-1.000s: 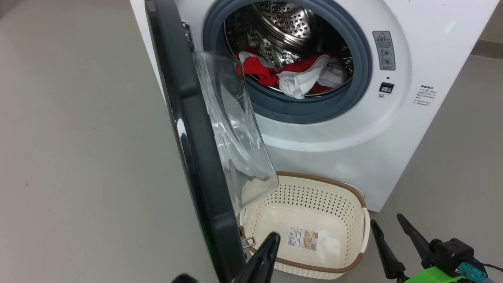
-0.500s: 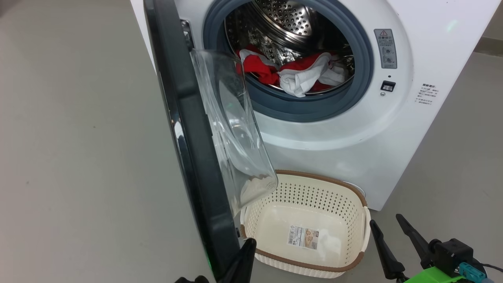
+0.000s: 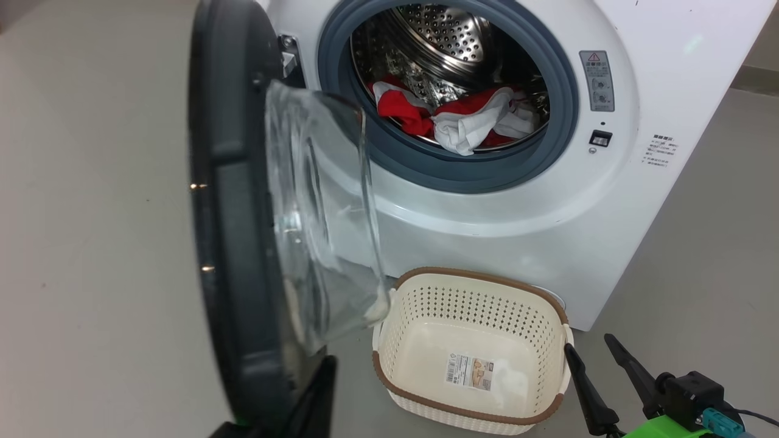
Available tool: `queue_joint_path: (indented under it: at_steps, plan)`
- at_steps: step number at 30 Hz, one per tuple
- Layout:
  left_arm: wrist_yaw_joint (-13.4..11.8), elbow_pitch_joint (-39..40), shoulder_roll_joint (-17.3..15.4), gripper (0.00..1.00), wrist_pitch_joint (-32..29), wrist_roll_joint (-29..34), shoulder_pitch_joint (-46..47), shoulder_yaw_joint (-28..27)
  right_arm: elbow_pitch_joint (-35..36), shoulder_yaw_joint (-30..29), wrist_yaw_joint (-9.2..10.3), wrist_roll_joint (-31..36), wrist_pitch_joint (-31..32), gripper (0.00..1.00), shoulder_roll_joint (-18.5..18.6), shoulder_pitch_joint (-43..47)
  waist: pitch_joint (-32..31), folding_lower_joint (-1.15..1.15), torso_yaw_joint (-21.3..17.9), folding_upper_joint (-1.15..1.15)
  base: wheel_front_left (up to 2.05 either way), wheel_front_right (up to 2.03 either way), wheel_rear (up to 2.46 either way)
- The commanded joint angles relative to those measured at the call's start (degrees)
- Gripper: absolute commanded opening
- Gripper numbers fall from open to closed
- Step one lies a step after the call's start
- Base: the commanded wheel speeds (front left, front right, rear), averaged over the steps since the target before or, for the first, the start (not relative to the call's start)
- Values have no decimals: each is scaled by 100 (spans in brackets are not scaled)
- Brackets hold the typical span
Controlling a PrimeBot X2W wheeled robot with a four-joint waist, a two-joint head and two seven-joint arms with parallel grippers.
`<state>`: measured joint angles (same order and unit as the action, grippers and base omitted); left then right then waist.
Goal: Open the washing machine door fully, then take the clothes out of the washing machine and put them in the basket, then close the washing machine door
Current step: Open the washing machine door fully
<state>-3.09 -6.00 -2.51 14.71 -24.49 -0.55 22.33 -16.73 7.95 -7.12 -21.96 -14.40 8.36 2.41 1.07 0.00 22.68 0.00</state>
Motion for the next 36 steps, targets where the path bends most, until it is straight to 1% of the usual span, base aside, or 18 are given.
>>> queue_joint_path:
  at_steps: [1, 12, 22, 23, 26, 31, 36]
  plan:
    - [-96, 85, -37, 0, 29, 95, 14, -433, 110, 113, -36, -83, -60, 100, 30, -68, -7, 0, 0, 0, 0, 0, 0]
    - [-72, 1, -37, 0, 29, 390, -100, -1580, 136, 109, -36, -97, -60, 100, 29, -71, 77, 0, 24, 0, 0, 0, 0]
    - [-208, -28, -37, 0, 29, 576, 76, -2562, 140, 124, -36, -100, -60, 100, 51, -112, 162, 0, -7, 0, 0, 0, 0]
    - [-208, -28, -37, 0, 29, 576, 76, -2562, 140, 124, -36, -100, -60, 100, 51, -112, 162, 0, -7, 0, 0, 0, 0]
    - [-233, -8, -37, 0, 29, 599, 128, -2835, 137, 115, -36, -100, -60, 100, 55, -125, 186, 0, -22, 0, 0, 0, 0]
    - [-188, -54, -37, 0, 29, 717, 226, -3238, 139, 113, -36, -99, -60, 100, 56, -147, 225, 0, -51, 0, 0, 0, 0]
    - [-76, -175, -37, 0, 29, 915, 461, -3634, 143, 106, -36, -105, -60, 100, 77, -193, 305, 0, -66, 0, 0, 0, 0]
